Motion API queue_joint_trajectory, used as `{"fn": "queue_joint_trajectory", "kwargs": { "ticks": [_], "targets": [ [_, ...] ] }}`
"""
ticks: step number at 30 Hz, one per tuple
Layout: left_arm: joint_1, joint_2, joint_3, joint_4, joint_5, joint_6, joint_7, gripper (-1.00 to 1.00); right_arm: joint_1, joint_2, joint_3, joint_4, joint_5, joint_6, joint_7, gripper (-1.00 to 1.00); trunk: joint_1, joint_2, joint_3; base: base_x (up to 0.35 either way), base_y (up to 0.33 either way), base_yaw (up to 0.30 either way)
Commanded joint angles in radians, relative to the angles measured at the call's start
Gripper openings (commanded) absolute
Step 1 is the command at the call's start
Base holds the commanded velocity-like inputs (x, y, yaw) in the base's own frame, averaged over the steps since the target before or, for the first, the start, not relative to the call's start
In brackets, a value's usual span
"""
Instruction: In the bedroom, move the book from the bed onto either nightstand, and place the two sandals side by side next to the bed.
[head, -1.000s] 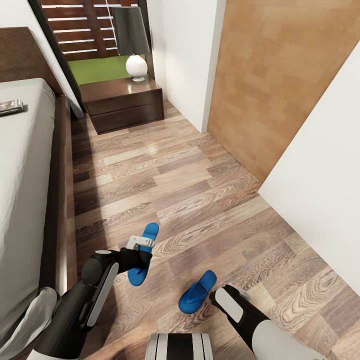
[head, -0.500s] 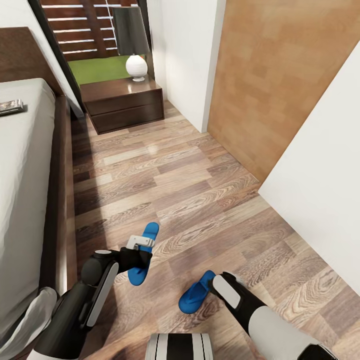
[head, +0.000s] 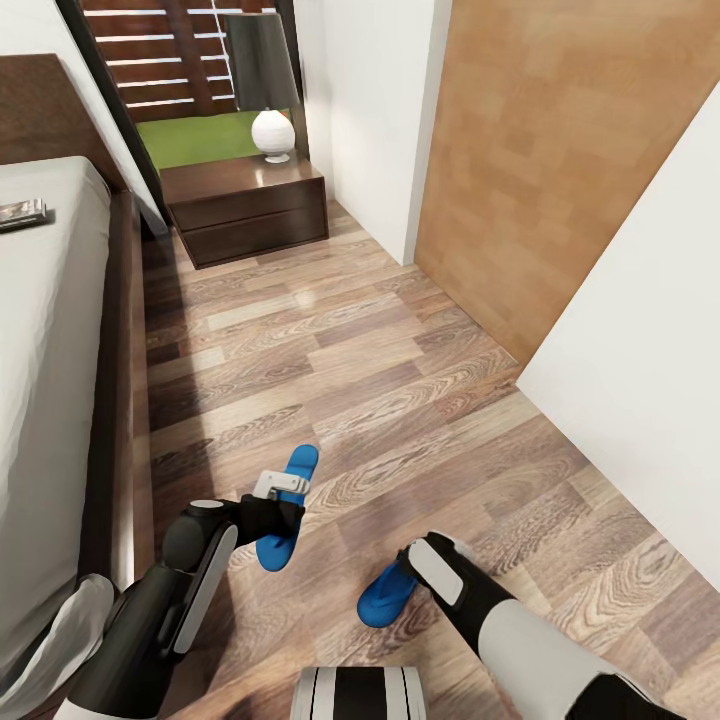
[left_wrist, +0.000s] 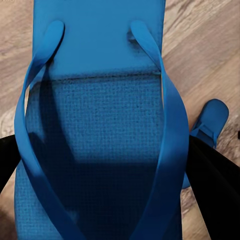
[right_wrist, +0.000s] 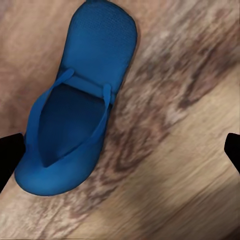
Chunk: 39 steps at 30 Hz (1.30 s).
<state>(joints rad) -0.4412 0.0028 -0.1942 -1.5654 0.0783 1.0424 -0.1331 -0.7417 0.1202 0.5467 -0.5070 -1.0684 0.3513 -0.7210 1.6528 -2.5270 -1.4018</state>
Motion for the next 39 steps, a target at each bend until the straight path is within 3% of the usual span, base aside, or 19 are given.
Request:
{"fn": "queue_joint_trajectory", "kwargs": {
  "ticks": [1, 9, 39],
  "targets": [
    [-0.001, 0.000, 0.000, -0.001, 0.008, 0.005, 0.004, -1.00, -0.002, 0.003, 0.005, -0.001, 0.000, 0.008, -0.006, 1.00, 0.000, 0.000, -0.001, 0.000, 0.000, 0.000],
    [-0.001, 0.000, -0.001, -0.001, 0.008, 0.005, 0.004, -1.00, -0.012, 0.019, 0.006, 0.001, 0.013, 0.020, -0.004, 1.00, 0.000, 0.000, -0.001, 0.000, 0.000, 0.000],
    [-0.001, 0.000, -0.001, -0.001, 0.007, 0.005, 0.004, -1.00, -0.016, 0.020, 0.019, -0.010, 0.018, 0.006, 0.006, 1.00, 0.000, 0.000, -0.001, 0.000, 0.000, 0.000]
  ]
}}
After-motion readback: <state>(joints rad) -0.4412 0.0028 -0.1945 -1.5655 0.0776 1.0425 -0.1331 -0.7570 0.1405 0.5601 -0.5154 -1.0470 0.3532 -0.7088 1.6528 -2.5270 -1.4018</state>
